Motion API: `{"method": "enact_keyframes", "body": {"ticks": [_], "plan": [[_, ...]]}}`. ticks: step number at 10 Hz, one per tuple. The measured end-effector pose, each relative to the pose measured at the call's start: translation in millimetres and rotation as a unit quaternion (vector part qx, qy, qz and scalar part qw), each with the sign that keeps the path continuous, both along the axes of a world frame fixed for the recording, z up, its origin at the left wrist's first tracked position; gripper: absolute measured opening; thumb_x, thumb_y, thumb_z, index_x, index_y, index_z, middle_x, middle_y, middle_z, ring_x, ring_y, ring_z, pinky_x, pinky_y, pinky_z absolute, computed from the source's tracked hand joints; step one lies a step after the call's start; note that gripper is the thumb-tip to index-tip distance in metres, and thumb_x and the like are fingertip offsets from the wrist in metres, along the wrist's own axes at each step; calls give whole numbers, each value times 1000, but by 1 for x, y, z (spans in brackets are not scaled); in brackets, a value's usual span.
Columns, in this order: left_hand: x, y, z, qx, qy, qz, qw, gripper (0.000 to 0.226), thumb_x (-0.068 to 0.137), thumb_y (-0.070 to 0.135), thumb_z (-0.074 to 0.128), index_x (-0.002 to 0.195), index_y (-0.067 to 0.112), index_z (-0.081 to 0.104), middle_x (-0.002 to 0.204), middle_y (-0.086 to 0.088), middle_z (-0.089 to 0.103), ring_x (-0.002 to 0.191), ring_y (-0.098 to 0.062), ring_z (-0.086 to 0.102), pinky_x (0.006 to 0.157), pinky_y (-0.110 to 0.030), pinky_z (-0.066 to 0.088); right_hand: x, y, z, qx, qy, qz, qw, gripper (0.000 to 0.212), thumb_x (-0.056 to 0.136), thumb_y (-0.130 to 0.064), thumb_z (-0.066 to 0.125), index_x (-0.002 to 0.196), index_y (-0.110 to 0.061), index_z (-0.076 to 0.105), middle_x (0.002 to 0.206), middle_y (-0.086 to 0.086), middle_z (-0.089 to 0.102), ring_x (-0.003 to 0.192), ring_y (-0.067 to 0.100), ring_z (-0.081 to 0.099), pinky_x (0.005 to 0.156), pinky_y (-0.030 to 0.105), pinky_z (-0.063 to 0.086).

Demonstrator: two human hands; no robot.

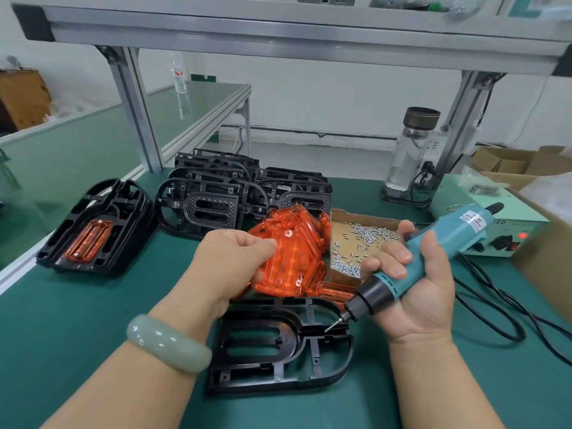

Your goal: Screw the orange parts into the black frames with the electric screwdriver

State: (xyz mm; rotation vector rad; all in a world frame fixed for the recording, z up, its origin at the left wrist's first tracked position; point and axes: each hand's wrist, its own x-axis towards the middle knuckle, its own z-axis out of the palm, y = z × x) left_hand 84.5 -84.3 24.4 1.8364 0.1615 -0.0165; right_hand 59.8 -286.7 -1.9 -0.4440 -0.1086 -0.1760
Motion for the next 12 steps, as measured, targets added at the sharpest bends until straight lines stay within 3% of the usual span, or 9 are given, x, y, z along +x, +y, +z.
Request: {"method": "enact_keyframes", "body": {"ticks": [1,2,3,4,5,7,9,12], "plan": [[-6,2,1,-76,41,-26,996,22,84,22,68,67,11,59,46,2,52,36,-6,44,34,-15,30,0,1,0,0,-4,3,1000,20,88,-39,48,93,-23,58,57,-12,43,42,1,43,54,19,50],[-11,4,1,-68,31,-35,997,24,82,24,69,63,13,59,46,5,51,37,-5,43,36,-16,33,-1,1,-1,-6,-1,2,1000,20,88,-39,47,93,-23,58,57,-12,43,42,0,43,54,19,49],[-15,11,2,41,-35,-53,997,29,78,28,71,55,13,62,45,6,53,41,-6,44,42,-14,40,-1,1,-1,-5,0,2,1000,20,88,-39,48,93,-23,58,57,-12,43,42,0,43,54,19,49],[-14,22,9,210,-103,-97,967,23,78,30,72,59,19,67,50,4,61,41,-2,45,43,-11,39,-1,1,0,-8,2,4,1000,20,88,-39,48,93,-23,58,57,-12,43,41,0,43,54,19,49],[-11,31,14,307,-124,-153,931,20,79,31,72,61,26,66,57,12,65,42,-1,48,43,-12,38,0,1,-1,-10,2,5,1000,20,88,-39,48,94,-23,58,57,-12,43,42,0,42,55,19,49],[-11,33,7,392,-99,-242,882,24,79,34,73,58,30,62,57,30,57,52,10,51,48,-4,35,-1,2,0,-10,8,6,1000,20,87,-39,49,93,-23,58,57,-12,43,41,0,43,55,18,49],[-13,29,-8,432,-75,-293,850,26,82,36,69,59,33,58,61,14,60,55,6,52,48,-7,34,0,4,-1,-11,15,5,1000,19,86,-38,50,92,-22,58,57,-12,42,41,1,42,55,18,48],[-17,21,-17,470,-112,-293,825,17,84,38,66,69,30,63,72,14,60,67,-2,54,66,-24,47,0,5,-1,-14,15,11,1000,19,87,-38,49,92,-22,58,57,-12,43,42,1,43,54,18,49]]}}
